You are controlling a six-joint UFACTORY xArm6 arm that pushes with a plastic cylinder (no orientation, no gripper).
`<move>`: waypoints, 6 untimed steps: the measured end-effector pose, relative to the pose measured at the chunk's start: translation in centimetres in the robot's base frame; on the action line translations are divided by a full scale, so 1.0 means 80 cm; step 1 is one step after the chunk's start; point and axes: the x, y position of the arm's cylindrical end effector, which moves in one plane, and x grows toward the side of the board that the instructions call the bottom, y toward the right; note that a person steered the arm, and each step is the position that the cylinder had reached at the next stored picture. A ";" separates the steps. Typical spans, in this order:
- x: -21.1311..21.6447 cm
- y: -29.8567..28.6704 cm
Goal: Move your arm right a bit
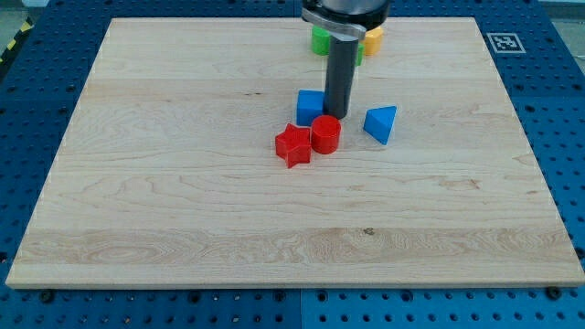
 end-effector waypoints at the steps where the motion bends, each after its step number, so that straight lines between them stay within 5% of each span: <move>1: 0.001 -0.011; 4: -0.073 0.060; 6: -0.023 0.172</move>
